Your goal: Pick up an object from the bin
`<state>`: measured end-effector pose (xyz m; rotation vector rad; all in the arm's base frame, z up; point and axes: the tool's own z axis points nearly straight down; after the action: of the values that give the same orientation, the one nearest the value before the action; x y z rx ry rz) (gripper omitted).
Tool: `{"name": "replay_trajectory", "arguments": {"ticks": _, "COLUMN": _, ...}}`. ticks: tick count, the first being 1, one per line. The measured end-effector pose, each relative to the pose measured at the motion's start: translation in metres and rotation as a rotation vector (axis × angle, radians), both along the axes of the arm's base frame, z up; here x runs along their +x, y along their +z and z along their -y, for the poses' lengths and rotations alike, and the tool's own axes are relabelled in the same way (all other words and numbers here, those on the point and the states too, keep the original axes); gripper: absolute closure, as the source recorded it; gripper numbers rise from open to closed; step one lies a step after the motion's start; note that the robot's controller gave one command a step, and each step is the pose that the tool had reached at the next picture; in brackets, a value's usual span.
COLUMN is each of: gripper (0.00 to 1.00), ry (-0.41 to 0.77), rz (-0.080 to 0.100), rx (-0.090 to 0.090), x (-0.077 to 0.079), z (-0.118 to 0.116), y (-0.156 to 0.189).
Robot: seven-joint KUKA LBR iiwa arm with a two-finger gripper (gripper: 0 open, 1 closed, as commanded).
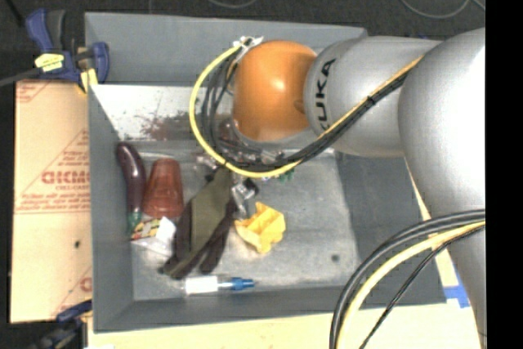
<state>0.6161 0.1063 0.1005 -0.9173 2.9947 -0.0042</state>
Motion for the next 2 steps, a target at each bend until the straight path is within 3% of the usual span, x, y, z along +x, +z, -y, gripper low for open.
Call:
{"name": "replay_trajectory", "arguments": {"ticks": 1, "gripper": 0.0, "ry": 0.194, "rz": -0.001, "rx": 0.001, "x": -0.0128, "z": 0.0065, "y": -0.018}}
{"name": "replay_trajectory", "arguments": {"ticks": 2, "gripper": 1.0, "ry": 0.394, "rz": 0.007, "rx": -0.003, "x": -0.0138, "z": 0.0053, "y": -0.0275}}
